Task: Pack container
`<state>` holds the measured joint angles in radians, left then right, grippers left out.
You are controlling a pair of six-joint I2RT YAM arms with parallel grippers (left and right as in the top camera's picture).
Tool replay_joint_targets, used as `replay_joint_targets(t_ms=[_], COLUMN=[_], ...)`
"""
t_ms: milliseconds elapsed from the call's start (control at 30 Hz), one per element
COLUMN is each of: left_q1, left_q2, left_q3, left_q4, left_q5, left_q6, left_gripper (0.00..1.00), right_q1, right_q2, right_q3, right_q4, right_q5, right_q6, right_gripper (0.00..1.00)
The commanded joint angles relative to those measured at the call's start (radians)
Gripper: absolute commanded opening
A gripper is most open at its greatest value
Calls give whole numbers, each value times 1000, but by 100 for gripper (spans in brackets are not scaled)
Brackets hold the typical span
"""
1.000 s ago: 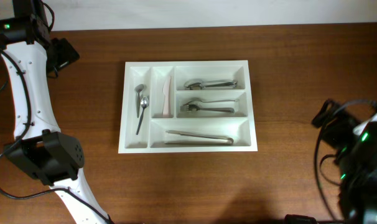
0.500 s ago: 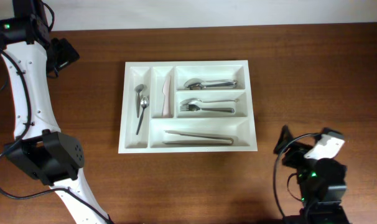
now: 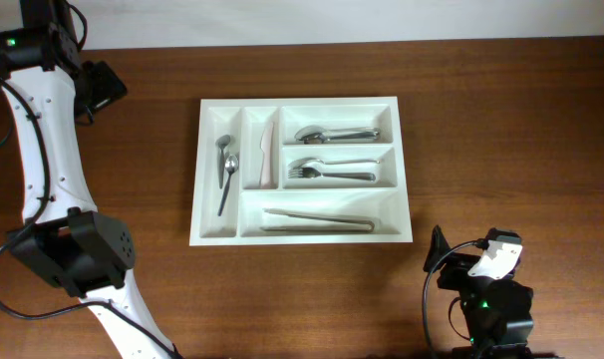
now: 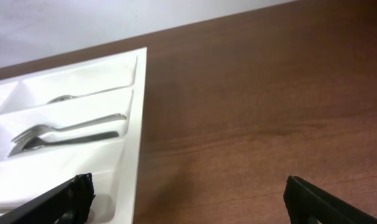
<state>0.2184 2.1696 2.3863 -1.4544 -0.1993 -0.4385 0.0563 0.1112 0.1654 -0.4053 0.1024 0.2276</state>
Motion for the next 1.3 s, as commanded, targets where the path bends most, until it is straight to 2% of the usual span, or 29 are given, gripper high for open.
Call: replay_joint_targets(t_ms=[0, 100, 300, 567, 667, 800, 1267], left_q1=[0, 0, 0, 0, 0, 0, 0], left_q2=[-10, -10, -10, -10, -10, -10, -10], left_q3=[14, 14, 14, 14, 14, 14, 14], left_q4=[2, 2, 2, 2, 2, 2, 2], left_q5=[-7, -7, -7, -7, -7, -7, -7], left_q6=[-6, -6, -6, -6, -6, -6, -6], left_gripper=[99, 99, 99, 99, 99, 99, 99], right_q1=[9, 9, 9, 9, 9, 9, 8], right_q2=[-29, -56, -108, -108, -108, -108, -108], right_q3=[-28, -44, -44, -39, -24, -5, -2], right_q4=[-3, -10, -10, -38, -113, -337, -356], right_q5=[-13, -13, -13, -13, -21, -89, -34], right_q6=[-14, -16, -121, -150, -149, -142, -172], right_gripper=[99, 99, 99, 99, 99, 99, 99])
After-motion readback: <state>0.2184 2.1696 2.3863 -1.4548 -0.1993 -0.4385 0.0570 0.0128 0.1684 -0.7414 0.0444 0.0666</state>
